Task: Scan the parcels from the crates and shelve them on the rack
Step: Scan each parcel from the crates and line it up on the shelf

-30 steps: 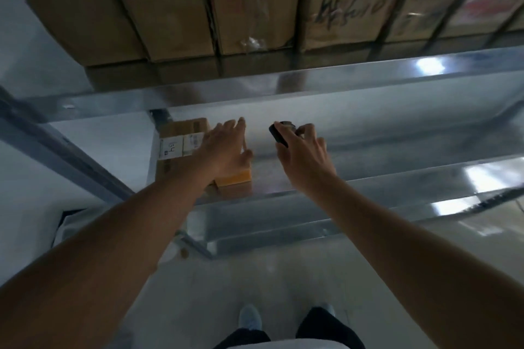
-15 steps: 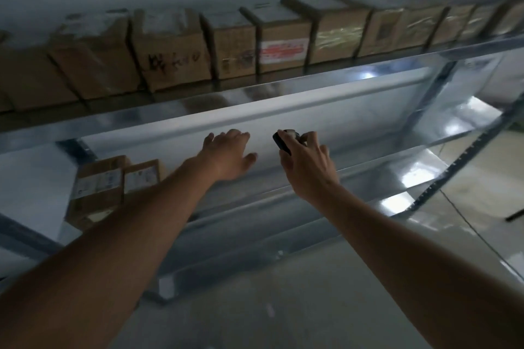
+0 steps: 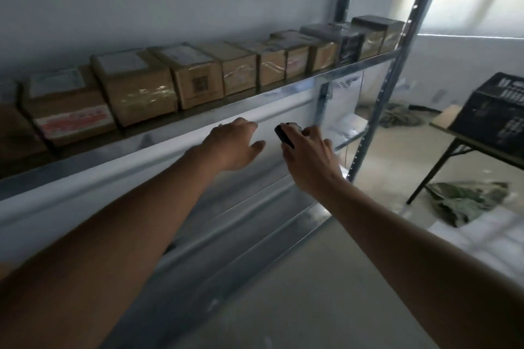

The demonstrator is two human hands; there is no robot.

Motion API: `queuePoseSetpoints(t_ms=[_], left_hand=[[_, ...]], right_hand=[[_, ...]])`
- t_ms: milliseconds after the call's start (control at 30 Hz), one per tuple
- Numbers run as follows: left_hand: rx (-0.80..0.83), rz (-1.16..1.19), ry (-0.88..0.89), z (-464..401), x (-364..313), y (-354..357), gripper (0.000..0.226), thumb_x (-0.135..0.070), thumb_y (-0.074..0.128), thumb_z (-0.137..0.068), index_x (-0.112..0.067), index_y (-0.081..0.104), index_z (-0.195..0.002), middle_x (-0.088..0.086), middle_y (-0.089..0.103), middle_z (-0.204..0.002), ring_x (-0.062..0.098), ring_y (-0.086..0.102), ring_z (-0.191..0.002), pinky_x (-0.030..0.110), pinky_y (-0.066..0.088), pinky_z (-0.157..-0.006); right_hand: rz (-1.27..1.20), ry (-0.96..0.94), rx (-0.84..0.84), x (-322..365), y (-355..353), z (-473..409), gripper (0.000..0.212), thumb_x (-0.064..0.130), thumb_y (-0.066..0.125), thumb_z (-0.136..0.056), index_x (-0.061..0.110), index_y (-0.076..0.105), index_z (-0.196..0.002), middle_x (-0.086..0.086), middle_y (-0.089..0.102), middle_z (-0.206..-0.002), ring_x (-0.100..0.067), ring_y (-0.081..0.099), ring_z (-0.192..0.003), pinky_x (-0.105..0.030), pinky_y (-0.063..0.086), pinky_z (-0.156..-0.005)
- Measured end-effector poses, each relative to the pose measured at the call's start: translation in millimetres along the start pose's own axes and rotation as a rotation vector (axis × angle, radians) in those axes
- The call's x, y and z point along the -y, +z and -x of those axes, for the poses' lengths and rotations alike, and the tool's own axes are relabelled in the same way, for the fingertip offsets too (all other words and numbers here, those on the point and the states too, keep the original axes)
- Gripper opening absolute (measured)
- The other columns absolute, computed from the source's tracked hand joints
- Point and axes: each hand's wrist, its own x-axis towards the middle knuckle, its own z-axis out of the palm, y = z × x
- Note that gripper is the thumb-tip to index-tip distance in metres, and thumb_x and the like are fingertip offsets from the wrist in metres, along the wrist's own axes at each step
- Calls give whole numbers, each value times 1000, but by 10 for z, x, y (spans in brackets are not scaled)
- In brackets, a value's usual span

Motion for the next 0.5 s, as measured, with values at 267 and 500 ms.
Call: queuePoseSetpoints(t_ms=[267,500], left_hand=[[47,31,241,-1725,-992,174,60,-50,49,-108,-12,47,-154,13,47,-160,32,49,-143,44,43,-114],[95,76,454,-3138,-2130,279,62,-53,49,-108,-15,43,-158,13,47,-160,33,47,-146,51,36,-122]], right_hand=[[45,203,-133,-1336,-326,-695,42,39,46,-111,44,44,-153,-14,46,-139,-42,55,-111,-43,48,-80],[133,430,-240,-2651,-667,-1294,44,41,47,-110,42,42,-153,-16,47,-134,-43,55,-108,-50,50,-86]])
